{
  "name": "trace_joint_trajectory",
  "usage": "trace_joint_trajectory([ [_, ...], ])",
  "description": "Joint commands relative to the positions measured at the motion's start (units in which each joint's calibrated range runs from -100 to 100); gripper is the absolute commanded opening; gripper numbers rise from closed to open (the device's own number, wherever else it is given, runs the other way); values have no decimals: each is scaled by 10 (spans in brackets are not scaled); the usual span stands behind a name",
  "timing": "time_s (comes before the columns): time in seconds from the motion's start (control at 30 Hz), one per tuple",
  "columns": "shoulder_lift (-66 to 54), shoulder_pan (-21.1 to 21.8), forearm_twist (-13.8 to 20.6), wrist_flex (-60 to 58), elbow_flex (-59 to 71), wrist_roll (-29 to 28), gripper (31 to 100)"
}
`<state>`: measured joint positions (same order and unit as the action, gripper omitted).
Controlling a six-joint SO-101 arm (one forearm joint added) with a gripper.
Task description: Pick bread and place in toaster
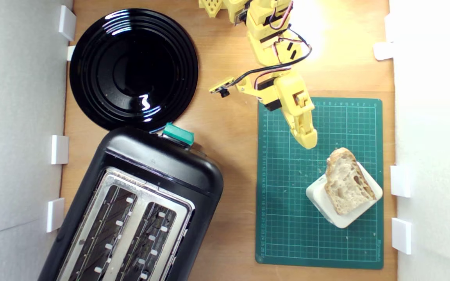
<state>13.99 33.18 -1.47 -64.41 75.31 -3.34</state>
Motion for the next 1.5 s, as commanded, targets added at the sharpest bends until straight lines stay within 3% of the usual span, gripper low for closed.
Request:
trace_joint_trajectory([
  [0.0, -7, 18, 2, -22, -19, -2, 337],
  [0.1, 9, 23, 1, -23, -21, 0, 361],
  [0.3, 51, 24, 1, -77, -22, -2, 578],
  [0.43, 66, 24, 1, -97, -23, -2, 661],
  [0.9, 71, 24, 0, -124, -19, -1, 787],
  [1.13, 77, 24, 7, -123, -20, -2, 969],
  [1.47, 70, 24, 8, -125, -23, -2, 990],
])
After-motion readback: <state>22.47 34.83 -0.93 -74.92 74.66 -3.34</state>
